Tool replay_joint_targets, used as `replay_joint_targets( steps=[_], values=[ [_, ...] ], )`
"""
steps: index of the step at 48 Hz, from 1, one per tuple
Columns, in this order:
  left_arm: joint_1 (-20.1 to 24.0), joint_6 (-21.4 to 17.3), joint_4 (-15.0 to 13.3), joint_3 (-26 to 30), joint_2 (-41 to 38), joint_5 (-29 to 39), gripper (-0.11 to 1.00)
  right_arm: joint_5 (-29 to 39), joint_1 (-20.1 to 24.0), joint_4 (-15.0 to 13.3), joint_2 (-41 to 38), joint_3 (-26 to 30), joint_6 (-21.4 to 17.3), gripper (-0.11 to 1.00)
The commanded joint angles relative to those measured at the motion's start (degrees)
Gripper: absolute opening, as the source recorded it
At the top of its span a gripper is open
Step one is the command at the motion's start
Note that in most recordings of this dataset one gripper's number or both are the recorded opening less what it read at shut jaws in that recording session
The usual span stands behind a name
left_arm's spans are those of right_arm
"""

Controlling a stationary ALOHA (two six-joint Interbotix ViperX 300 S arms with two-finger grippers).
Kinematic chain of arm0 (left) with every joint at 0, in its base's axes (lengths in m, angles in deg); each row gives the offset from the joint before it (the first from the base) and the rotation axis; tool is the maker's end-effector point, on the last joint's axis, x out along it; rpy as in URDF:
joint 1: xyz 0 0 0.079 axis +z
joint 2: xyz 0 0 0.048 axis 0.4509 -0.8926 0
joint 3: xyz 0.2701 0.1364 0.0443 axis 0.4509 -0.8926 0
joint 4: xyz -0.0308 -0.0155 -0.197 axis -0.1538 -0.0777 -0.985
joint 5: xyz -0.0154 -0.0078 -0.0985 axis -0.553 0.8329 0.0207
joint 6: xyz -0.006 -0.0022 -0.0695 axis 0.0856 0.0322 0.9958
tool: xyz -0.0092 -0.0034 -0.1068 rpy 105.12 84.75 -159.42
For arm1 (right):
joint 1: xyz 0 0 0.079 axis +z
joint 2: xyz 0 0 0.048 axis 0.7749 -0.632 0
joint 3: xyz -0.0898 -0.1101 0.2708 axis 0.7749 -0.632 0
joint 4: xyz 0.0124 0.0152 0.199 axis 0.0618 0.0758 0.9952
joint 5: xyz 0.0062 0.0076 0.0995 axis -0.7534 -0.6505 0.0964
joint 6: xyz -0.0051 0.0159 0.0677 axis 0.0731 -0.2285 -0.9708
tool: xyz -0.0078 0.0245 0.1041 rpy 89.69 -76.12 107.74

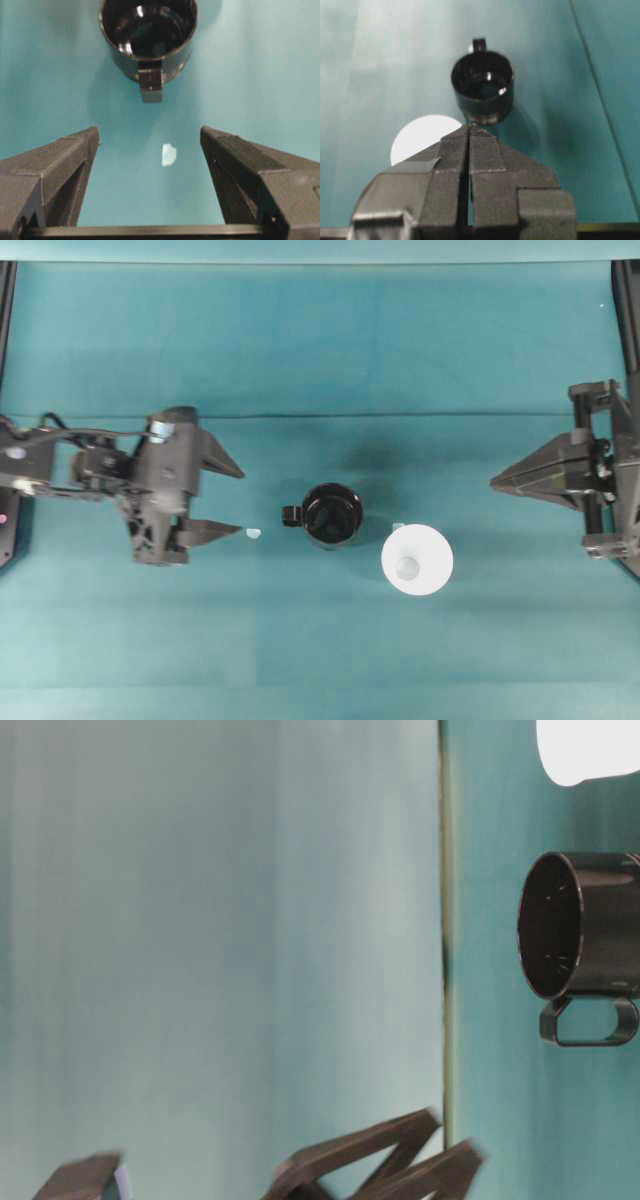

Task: Put the paper cup into the moved cup holder.
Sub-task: 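Move the open right gripper over the white paper cup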

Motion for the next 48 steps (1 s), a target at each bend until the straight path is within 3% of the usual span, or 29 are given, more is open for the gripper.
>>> replay_joint_targets(
  steps=[1,10,21,29,35,43,48],
  values=[
    [-0.1,0.3,0.1,-0.4,2.4,-0.1,0.84,0.4,-0.1,0.1,-2.0,2.5,-0.7,0.01],
    [-0.1,0.5,0.1,-2.2,4.8,-0.1,0.84,3.4,-0.1,0.9,-8.4,7.1,-2.2,0.01],
    [-0.1,0.6,0.1,-3.3,6.4,0.1,0.84,13.6,0.0,1.1,-18.4,14.0,-11.1,0.02],
    [-0.1,0.6,0.1,-3.3,6.4,0.2,0.84,18.0,0.5,1.1,-23.6,17.8,-16.6,0.11],
    [-0.1,0.6,0.1,-3.3,6.4,0.2,0.84,19.6,1.2,1.2,-25.7,19.6,-17.1,0.35],
    [-0.1,0.4,0.1,-3.3,6.4,0.4,0.84,23.4,2.7,1.2,-28.2,21.3,-16.8,0.82],
    [0.0,0.4,0.1,-3.3,6.4,1.0,0.84,26.1,3.8,1.1,-29.8,21.9,-16.9,0.98]
  ],
)
